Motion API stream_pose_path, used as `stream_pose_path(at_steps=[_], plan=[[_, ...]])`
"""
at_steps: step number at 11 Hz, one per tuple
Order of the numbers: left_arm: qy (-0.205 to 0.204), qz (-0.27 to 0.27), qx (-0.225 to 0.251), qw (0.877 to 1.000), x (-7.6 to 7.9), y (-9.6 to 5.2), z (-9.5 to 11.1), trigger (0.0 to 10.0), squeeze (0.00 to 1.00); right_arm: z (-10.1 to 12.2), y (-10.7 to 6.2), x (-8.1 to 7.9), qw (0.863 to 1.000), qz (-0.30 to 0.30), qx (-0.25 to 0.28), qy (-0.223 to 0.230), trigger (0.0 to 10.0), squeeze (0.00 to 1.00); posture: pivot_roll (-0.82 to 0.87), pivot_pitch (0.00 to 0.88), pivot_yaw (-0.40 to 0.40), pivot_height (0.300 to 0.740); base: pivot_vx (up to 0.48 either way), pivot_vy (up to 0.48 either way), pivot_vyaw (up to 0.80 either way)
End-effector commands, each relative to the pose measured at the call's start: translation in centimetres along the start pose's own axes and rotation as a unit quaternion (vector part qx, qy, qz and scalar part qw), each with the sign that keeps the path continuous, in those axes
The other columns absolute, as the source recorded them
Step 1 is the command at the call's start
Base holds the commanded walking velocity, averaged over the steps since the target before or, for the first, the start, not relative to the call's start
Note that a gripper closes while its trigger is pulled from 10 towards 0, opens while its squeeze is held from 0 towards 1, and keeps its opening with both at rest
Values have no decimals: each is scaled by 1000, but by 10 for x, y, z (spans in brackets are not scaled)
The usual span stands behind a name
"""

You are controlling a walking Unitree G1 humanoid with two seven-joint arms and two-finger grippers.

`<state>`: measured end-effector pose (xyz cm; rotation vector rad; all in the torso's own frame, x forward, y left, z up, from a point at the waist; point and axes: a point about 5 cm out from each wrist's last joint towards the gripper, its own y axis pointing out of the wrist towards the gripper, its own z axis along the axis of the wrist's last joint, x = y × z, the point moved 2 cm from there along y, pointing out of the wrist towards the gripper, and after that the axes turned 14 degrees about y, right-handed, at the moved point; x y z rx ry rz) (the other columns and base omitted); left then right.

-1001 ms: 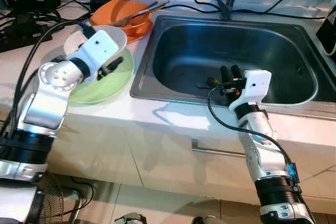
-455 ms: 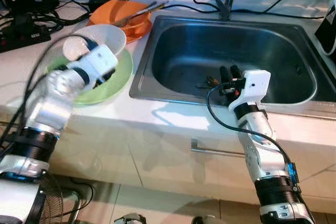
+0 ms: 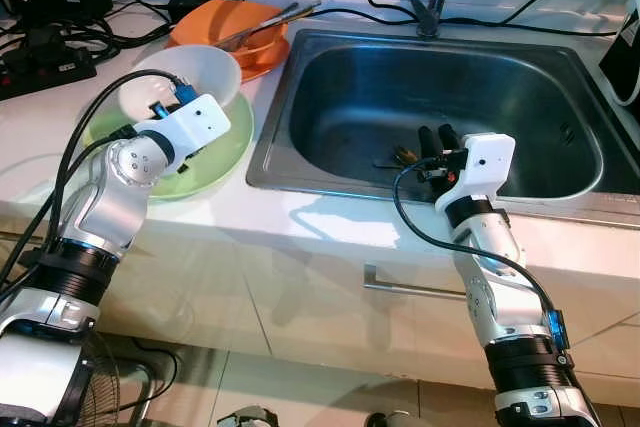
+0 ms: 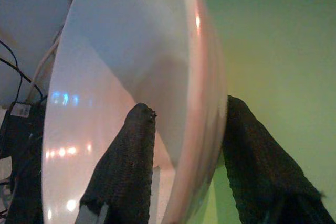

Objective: Kitchen organization

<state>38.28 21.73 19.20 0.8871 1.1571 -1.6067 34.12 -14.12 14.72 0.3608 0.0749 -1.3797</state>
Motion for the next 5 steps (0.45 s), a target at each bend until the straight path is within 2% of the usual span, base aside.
stream_pose_path(at_steps=[1,5], plan=[[8,1,-3,1000,1,2,0,0,0,-11,-3,7,1000,-14,-26,-4,10000,0,41,61,17,740,0,0,0],[-3,3,13,1000,-3,1,4,0,0,-11,-3,9,999,-19,-25,-4,10000,0,45,69,17,740,0,0,0]])
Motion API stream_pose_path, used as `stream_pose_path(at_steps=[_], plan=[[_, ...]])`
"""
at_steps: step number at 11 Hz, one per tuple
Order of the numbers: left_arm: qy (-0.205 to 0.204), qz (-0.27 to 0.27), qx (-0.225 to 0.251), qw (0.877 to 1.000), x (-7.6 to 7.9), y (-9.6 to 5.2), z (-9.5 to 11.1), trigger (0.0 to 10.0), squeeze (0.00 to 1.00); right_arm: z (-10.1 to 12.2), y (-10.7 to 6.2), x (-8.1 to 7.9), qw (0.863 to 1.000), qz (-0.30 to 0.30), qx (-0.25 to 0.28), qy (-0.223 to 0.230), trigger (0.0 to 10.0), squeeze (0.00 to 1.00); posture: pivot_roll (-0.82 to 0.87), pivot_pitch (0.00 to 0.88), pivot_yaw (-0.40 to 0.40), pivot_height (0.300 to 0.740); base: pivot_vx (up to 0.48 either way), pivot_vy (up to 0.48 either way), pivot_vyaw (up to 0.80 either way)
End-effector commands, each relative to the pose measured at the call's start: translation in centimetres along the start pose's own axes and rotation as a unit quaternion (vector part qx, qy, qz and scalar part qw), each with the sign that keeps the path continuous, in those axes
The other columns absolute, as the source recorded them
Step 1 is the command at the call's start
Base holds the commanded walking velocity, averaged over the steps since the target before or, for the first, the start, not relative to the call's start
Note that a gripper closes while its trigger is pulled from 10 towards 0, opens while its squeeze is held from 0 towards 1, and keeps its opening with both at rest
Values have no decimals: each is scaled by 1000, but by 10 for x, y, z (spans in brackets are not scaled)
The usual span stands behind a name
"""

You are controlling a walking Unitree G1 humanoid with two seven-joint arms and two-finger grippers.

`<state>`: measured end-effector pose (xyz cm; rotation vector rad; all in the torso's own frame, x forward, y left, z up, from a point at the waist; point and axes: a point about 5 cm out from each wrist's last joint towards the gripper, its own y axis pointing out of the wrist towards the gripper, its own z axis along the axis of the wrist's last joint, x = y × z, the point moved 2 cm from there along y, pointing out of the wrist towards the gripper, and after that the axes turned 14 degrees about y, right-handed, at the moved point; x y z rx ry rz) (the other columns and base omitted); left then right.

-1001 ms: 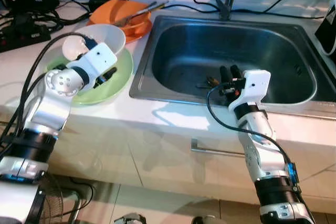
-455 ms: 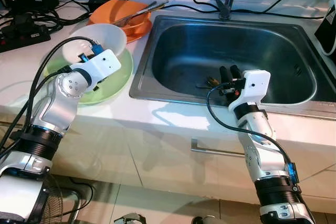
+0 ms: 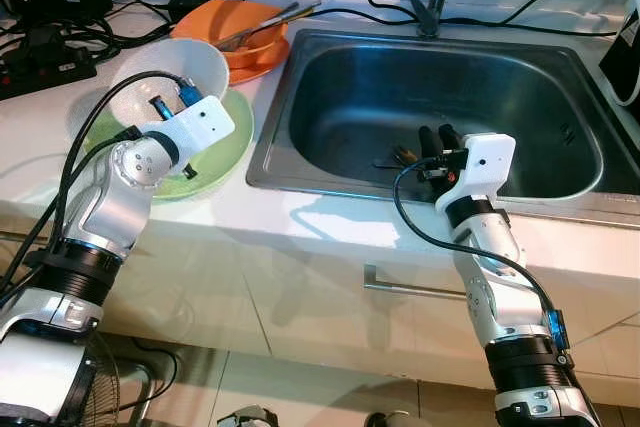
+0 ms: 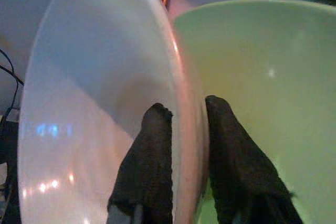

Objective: Kitchen organization

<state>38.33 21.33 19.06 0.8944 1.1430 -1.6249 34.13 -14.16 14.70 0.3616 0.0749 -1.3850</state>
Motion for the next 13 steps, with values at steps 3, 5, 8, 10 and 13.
stream_pose_path(at_steps=[3,5,8,10,13], plan=[[2,27,22,999,-14,-2,11,0,0,-12,-2,8,999,-19,-26,-1,10000,0,46,67,22,740,0,0,0],[18,43,27,999,-16,-2,19,0,0,-13,-3,8,999,-19,-27,-1,10000,0,47,64,22,740,0,0,0],[53,123,69,988,-36,-4,46,0,0,-13,-1,7,999,-18,-27,0,10000,0,46,45,23,740,0,0,0],[44,135,117,983,-29,-3,74,10000,0,-13,1,6,1000,-18,-25,2,10000,0,44,32,22,740,0,0,0],[30,115,183,976,0,-2,112,10000,0,-12,2,6,1000,-20,-23,3,10000,0,40,21,25,740,0,0,0]])
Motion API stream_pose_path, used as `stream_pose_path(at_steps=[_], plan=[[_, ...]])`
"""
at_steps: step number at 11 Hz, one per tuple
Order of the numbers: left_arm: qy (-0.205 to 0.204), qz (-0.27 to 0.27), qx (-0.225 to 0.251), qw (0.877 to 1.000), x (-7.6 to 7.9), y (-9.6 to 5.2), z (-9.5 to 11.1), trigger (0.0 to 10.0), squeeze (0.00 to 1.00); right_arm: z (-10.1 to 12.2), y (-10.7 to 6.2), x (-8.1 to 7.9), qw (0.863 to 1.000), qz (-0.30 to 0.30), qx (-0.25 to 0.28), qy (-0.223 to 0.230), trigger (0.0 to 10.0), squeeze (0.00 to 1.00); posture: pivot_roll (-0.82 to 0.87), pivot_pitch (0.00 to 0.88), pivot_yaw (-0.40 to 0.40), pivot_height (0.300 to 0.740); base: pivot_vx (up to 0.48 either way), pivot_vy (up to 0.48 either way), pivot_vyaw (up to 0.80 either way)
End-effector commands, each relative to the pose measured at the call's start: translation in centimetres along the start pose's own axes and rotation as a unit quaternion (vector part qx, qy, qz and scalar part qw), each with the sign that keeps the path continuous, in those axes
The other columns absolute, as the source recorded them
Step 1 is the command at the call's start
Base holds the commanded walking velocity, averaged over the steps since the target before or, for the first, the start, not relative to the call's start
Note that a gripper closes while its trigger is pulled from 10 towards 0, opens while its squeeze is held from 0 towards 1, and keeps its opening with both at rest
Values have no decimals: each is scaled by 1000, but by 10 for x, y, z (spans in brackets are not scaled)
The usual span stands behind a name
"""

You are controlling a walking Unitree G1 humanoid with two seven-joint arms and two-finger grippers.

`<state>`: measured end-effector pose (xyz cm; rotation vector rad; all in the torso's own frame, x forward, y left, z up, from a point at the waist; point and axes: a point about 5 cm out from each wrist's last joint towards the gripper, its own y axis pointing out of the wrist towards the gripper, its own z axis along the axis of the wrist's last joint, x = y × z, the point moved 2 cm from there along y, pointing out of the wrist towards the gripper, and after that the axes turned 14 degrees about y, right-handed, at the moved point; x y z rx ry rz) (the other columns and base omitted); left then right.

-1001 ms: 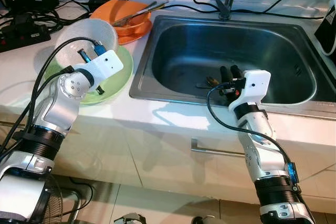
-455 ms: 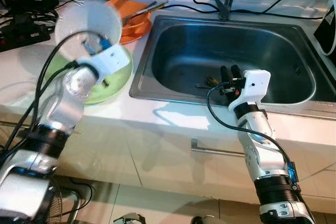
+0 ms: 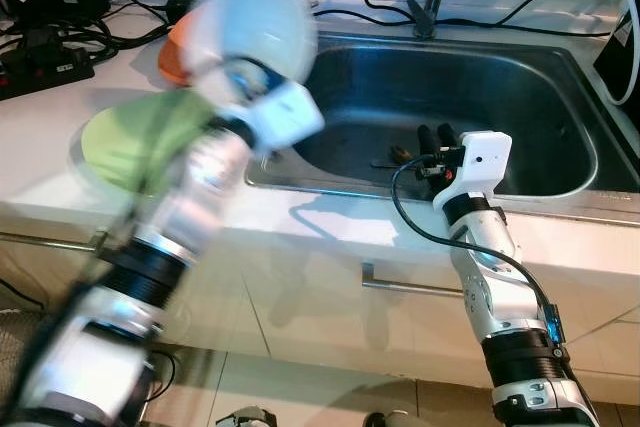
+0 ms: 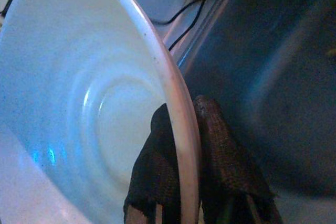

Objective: Kitchen organization

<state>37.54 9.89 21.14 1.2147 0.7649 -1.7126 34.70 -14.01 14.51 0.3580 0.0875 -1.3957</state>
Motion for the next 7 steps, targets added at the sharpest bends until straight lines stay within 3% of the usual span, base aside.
stream_pose_path(at_steps=[1,4,5,6,7], plan=[[7,12,43,999,1,1,21,10000,0,-6,-1,9,1000,-18,-14,0,10000,0,40,26,26,740,0,0,0],[2,-15,99,995,21,1,46,10000,0,-3,0,12,1000,-27,-10,9,10000,0,35,41,29,740,0,0,0],[5,-22,103,994,25,1,48,10000,0,-3,0,13,1000,-28,-9,9,10000,59,34,45,31,740,0,0,0],[10,-32,103,994,30,2,47,10000,0,-2,0,14,999,-30,-7,12,10000,722,34,48,33,740,0,0,0],[13,-45,103,994,36,1,47,10000,0,2,2,15,999,-30,-4,20,10000,1000,34,52,37,740,0,0,0]])
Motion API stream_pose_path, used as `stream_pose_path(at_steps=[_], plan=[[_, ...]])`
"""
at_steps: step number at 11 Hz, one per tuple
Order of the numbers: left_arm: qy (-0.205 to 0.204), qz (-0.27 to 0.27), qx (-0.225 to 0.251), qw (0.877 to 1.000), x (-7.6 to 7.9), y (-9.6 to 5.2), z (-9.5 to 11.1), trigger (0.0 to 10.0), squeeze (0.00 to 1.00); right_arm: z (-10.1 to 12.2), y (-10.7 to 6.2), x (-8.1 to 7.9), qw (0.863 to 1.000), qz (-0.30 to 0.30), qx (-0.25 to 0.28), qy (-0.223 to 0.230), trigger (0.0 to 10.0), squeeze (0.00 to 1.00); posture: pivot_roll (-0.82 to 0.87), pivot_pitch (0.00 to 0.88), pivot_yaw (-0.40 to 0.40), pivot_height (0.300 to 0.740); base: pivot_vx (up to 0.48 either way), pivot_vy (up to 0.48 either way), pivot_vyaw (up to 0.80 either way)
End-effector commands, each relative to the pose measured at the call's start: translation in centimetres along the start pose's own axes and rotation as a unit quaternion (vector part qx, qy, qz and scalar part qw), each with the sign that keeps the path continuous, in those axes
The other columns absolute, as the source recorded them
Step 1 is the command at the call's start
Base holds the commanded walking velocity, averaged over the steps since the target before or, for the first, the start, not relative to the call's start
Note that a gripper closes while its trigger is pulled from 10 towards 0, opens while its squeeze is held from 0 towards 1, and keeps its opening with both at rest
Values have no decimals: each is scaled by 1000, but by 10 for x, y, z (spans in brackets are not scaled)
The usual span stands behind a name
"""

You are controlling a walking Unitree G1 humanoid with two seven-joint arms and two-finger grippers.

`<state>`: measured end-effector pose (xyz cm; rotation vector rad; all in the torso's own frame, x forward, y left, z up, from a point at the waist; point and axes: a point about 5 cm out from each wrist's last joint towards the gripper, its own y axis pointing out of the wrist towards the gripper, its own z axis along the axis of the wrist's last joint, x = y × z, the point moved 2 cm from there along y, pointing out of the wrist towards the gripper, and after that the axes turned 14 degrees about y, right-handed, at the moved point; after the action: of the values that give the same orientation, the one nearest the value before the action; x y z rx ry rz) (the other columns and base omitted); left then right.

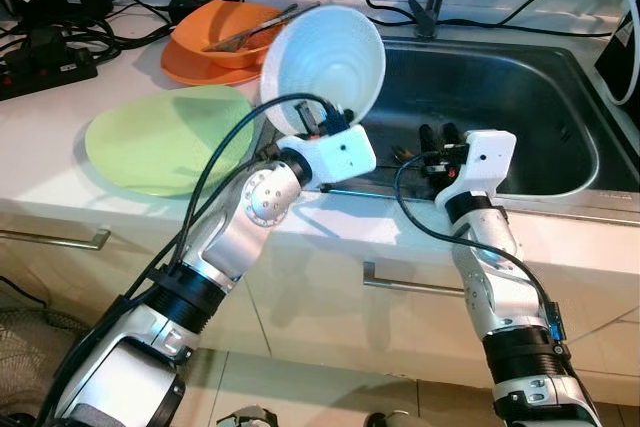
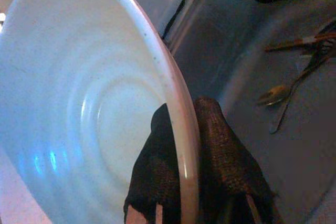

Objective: Kitchen organization

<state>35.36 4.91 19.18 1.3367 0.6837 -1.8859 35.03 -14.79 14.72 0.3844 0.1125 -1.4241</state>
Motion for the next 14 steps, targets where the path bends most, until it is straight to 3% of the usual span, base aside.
stream_pose_path(at_steps=[1,4,5,7,8,9,11,14], plan=[[7,-5,9,1000,1,0,3,10000,0,2,2,10,1000,-21,-4,11,10000,1000,32,54,38,740,0,0,0],[9,-15,9,1000,6,1,4,10000,0,29,15,10,999,-10,13,39,10000,1000,26,60,43,740,0,0,0],[13,-19,7,1000,8,1,2,10000,0,47,21,4,998,6,27,53,10000,1000,22,60,46,740,0,0,0],[16,-24,5,1000,10,1,2,10000,0,55,25,-2,998,23,21,60,10000,1000,20,58,47,740,0,0,0],[18,-27,4,999,11,1,2,10000,0,69,28,-21,994,78,13,78,10000,0,17,52,47,740,0,0,0],[20,-34,4,999,15,1,1,10000,0,84,29,-37,991,116,11,66,10000,0,12,45,48,740,0,0,0],[18,-41,9,999,19,1,4,10000,0,95,29,-58,983,164,5,82,10000,0,11,38,48,740,0,0,0],[21,-43,11,999,20,2,5,10000,0,92,27,-70,978,188,-28,83,10000,0,13,37,48,740,0,0,0]])
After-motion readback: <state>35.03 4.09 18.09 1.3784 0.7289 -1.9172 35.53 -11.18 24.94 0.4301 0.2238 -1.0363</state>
